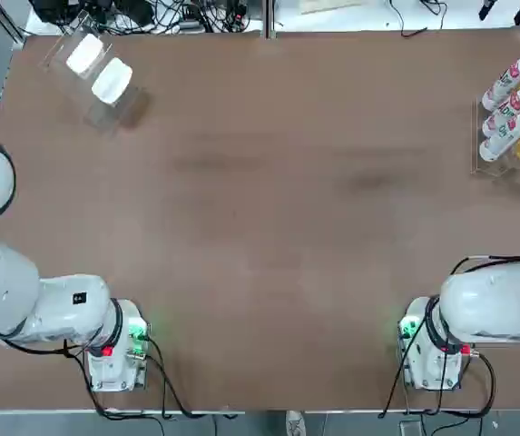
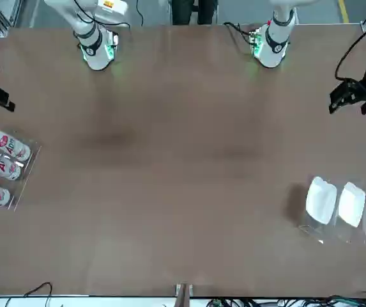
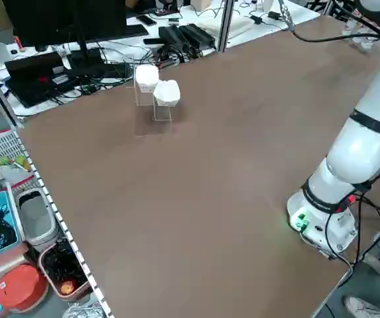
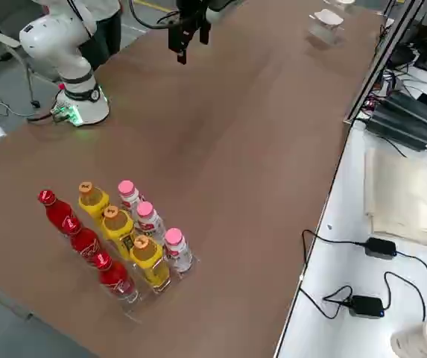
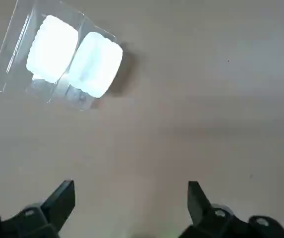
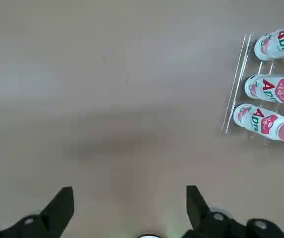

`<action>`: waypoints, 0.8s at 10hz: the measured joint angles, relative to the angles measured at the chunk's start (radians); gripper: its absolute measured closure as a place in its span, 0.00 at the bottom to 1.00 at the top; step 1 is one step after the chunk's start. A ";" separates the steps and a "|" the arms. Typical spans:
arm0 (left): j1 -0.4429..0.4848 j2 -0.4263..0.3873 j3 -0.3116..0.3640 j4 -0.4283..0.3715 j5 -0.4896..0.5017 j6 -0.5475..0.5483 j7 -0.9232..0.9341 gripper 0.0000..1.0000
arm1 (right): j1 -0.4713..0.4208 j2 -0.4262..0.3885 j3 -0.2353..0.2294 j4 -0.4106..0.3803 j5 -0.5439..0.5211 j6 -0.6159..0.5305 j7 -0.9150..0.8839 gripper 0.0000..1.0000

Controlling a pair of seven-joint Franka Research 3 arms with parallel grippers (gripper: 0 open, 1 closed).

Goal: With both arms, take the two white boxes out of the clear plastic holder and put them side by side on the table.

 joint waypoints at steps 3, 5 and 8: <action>-0.001 0.002 -0.001 -0.002 0.000 0.000 0.001 0.00 | -0.013 -0.008 -0.001 -0.011 0.000 0.002 0.000 0.00; -0.004 0.027 -0.001 -0.008 0.004 0.013 0.001 0.00 | -0.013 -0.008 0.000 -0.012 0.000 0.003 -0.001 0.00; -0.012 0.132 -0.014 -0.016 0.087 0.089 -0.002 0.00 | -0.013 -0.014 0.000 -0.054 0.022 0.041 -0.001 0.00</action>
